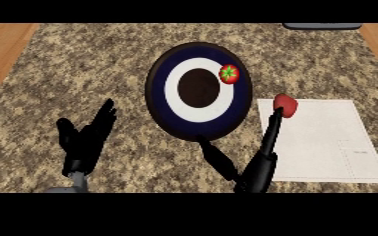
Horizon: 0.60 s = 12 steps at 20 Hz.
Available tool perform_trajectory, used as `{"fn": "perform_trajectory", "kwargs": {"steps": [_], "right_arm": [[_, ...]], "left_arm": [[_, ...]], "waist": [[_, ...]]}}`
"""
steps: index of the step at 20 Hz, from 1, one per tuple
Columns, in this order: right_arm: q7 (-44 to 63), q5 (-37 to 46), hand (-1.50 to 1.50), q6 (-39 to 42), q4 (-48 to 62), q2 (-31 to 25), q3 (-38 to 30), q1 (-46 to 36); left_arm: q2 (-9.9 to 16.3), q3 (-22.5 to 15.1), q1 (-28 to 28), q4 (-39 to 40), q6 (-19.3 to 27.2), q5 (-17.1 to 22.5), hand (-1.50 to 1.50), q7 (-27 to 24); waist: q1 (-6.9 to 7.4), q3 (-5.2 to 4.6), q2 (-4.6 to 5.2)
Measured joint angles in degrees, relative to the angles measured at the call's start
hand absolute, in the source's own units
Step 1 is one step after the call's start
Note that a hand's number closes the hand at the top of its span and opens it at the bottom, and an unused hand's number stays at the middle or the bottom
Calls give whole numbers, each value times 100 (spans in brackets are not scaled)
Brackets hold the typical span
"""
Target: Pick the tomato from the placemat and place it in the plate
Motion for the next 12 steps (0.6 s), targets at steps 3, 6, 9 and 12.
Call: {"fn": "perform_trajectory", "kwargs": {"steps": [3, 6, 9, 12], "right_arm": [[-281, -33, -150, -27, 4, 78, 257, 377], [-584, -41, -150, -47, -17, 109, 482, 786], [-859, -52, -150, -52, -64, 155, 581, 1137], [-1110, -179, -150, -41, 1, 222, 646, 1296]], "left_arm": [[-31, -12, 54, -29, -2, -24, 0, -61], [-62, -23, 24, 29, 21, -75, 0, -71], [-79, 7, -39, 72, 24, -83, 0, -36], [-80, 25, 7, 19, -3, -81, 0, -58]], "waist": [[-8, -6, -2], [-21, -4, -8], [-26, -1, -17], [-27, -7, -14]]}}
